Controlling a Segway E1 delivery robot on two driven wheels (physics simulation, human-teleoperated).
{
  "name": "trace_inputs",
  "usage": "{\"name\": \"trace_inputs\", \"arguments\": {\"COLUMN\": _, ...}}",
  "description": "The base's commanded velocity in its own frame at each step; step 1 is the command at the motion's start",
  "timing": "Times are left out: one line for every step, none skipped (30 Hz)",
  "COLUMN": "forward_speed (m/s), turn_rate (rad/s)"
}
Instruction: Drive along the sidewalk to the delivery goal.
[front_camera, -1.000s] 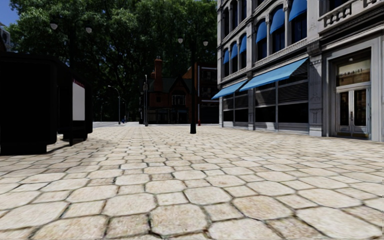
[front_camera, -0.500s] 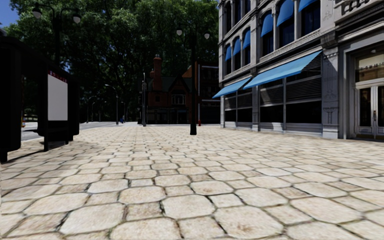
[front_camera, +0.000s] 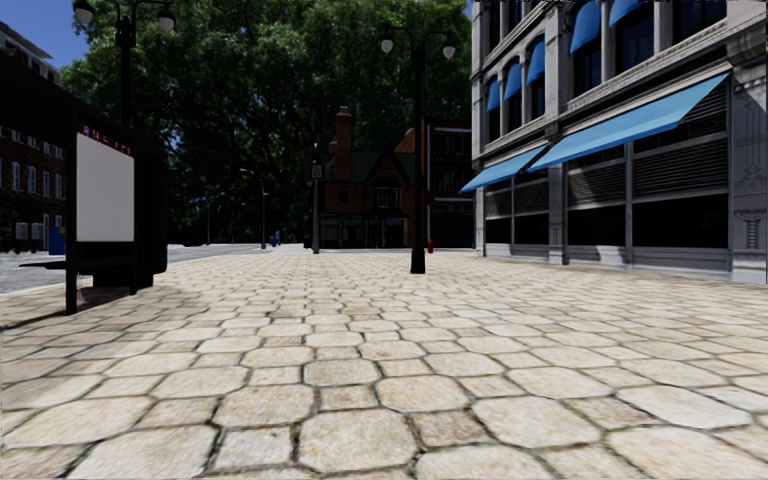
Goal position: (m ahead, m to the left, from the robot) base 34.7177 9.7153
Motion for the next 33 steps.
{"name": "trace_inputs", "arguments": {"forward_speed": 2.00, "turn_rate": 0.58}}
{"name": "trace_inputs", "arguments": {"forward_speed": 2.00, "turn_rate": 0.60}}
{"name": "trace_inputs", "arguments": {"forward_speed": 2.00, "turn_rate": 0.60}}
{"name": "trace_inputs", "arguments": {"forward_speed": 2.00, "turn_rate": 0.61}}
{"name": "trace_inputs", "arguments": {"forward_speed": 2.00, "turn_rate": 0.62}}
{"name": "trace_inputs", "arguments": {"forward_speed": 2.00, "turn_rate": 0.63}}
{"name": "trace_inputs", "arguments": {"forward_speed": 2.00, "turn_rate": 0.63}}
{"name": "trace_inputs", "arguments": {"forward_speed": 2.00, "turn_rate": 0.63}}
{"name": "trace_inputs", "arguments": {"forward_speed": 2.00, "turn_rate": 0.63}}
{"name": "trace_inputs", "arguments": {"forward_speed": 2.00, "turn_rate": 0.63}}
{"name": "trace_inputs", "arguments": {"forward_speed": 2.00, "turn_rate": 0.63}}
{"name": "trace_inputs", "arguments": {"forward_speed": 2.00, "turn_rate": 0.63}}
{"name": "trace_inputs", "arguments": {"forward_speed": 2.00, "turn_rate": 0.63}}
{"name": "trace_inputs", "arguments": {"forward_speed": 2.00, "turn_rate": 0.63}}
{"name": "trace_inputs", "arguments": {"forward_speed": 2.00, "turn_rate": 0.63}}
{"name": "trace_inputs", "arguments": {"forward_speed": 2.00, "turn_rate": 0.63}}
{"name": "trace_inputs", "arguments": {"forward_speed": 2.00, "turn_rate": 0.63}}
{"name": "trace_inputs", "arguments": {"forward_speed": 2.00, "turn_rate": 0.63}}
{"name": "trace_inputs", "arguments": {"forward_speed": 2.00, "turn_rate": 0.63}}
{"name": "trace_inputs", "arguments": {"forward_speed": 2.00, "turn_rate": 0.63}}
{"name": "trace_inputs", "arguments": {"forward_speed": 2.00, "turn_rate": 0.63}}
{"name": "trace_inputs", "arguments": {"forward_speed": 2.00, "turn_rate": 0.62}}
{"name": "trace_inputs", "arguments": {"forward_speed": 2.00, "turn_rate": 0.62}}
{"name": "trace_inputs", "arguments": {"forward_speed": 2.00, "turn_rate": 0.61}}
{"name": "trace_inputs", "arguments": {"forward_speed": 2.00, "turn_rate": 0.61}}
{"name": "trace_inputs", "arguments": {"forward_speed": 2.00, "turn_rate": 0.60}}
{"name": "trace_inputs", "arguments": {"forward_speed": 2.00, "turn_rate": 0.59}}
{"name": "trace_inputs", "arguments": {"forward_speed": 2.00, "turn_rate": 0.00}}
{"name": "trace_inputs", "arguments": {"forward_speed": 2.00, "turn_rate": 0.00}}
{"name": "trace_inputs", "arguments": {"forward_speed": 2.00, "turn_rate": 0.00}}
{"name": "trace_inputs", "arguments": {"forward_speed": 2.00, "turn_rate": 0.00}}
{"name": "trace_inputs", "arguments": {"forward_speed": 2.00, "turn_rate": 0.00}}
{"name": "trace_inputs", "arguments": {"forward_speed": 2.00, "turn_rate": 0.00}}
